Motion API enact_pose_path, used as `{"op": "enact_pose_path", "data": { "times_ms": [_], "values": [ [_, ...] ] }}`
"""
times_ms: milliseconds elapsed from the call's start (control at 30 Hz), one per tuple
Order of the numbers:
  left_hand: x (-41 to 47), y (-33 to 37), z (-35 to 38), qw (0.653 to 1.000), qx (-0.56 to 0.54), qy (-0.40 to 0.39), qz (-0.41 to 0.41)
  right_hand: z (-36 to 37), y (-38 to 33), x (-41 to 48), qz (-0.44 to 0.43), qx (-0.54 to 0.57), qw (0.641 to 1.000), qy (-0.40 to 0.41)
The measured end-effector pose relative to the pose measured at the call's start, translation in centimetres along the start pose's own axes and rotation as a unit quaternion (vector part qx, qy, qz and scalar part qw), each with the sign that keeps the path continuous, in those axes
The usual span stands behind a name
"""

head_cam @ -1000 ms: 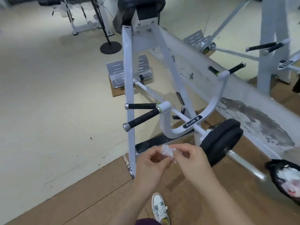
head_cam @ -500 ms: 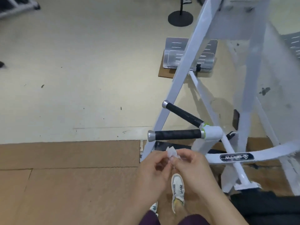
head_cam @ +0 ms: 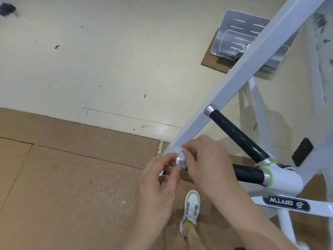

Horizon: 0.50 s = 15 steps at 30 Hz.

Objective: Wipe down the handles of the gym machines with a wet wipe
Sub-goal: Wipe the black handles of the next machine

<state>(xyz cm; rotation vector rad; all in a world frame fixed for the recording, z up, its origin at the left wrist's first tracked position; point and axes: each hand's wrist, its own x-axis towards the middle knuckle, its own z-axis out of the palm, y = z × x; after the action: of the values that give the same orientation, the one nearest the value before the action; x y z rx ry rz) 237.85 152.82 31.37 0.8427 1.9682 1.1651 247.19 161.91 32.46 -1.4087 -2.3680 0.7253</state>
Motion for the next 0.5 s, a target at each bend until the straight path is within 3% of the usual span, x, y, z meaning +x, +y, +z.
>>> {"op": "enact_pose_path", "data": {
  "times_ms": [233,500],
  "values": [
    [1.0,-1.5,0.4,0.992,-0.120,0.001,-0.024,0.1,0.7,-2.1,-0.031,0.044,0.995,-0.082],
    [1.7,-1.2,0.1,0.992,-0.102,-0.066,0.013,0.1,-0.7,-2.2,0.020,-0.030,0.999,0.012]
  ]
}}
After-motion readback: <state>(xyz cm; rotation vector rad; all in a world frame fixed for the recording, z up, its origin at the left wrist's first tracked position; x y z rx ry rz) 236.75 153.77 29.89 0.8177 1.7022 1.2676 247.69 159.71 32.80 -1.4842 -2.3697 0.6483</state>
